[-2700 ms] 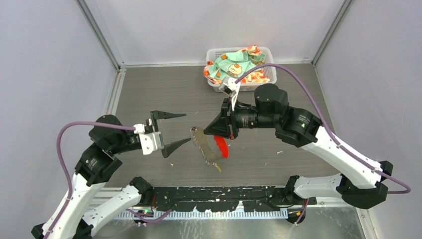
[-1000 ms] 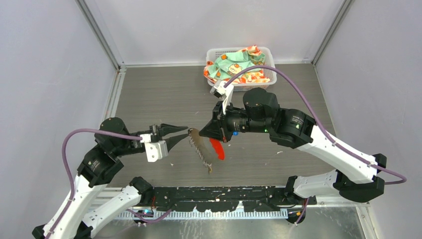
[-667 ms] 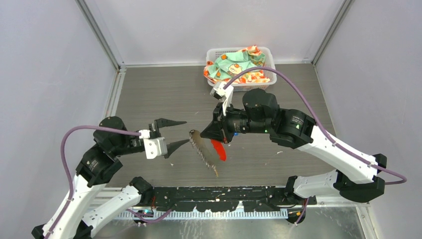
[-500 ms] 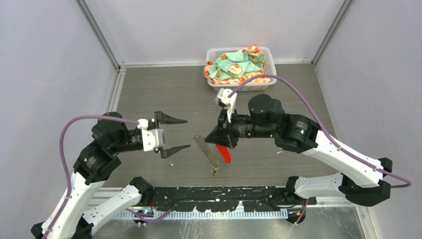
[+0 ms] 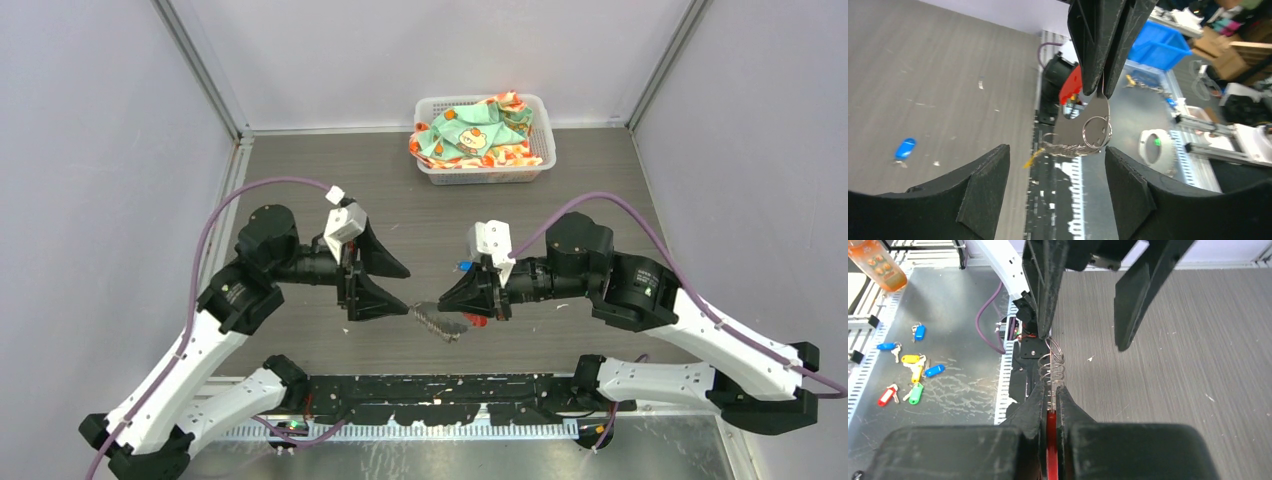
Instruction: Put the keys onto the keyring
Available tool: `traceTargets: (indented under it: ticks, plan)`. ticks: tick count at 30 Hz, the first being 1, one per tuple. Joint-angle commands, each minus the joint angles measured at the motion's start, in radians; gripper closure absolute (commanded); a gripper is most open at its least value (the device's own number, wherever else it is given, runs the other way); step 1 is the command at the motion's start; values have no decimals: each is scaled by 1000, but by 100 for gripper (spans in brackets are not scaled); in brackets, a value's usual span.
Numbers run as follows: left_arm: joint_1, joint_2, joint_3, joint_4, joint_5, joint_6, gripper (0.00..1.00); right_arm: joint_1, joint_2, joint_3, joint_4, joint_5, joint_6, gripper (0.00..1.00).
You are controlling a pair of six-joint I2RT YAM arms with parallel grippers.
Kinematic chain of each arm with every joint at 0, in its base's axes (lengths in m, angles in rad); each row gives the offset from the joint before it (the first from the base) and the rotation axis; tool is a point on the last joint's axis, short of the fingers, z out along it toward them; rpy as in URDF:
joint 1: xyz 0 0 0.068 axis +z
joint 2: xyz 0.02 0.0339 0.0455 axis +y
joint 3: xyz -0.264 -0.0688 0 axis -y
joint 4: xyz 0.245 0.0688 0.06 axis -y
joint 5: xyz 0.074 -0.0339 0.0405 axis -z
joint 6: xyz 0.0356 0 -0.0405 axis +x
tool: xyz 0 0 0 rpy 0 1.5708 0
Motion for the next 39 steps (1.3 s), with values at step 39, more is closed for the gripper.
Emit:
traceTargets:
  ticks: [39]
  plan:
    - [26,34,-54,288,216,-432,56,6,46,54,24,76,-129,99]
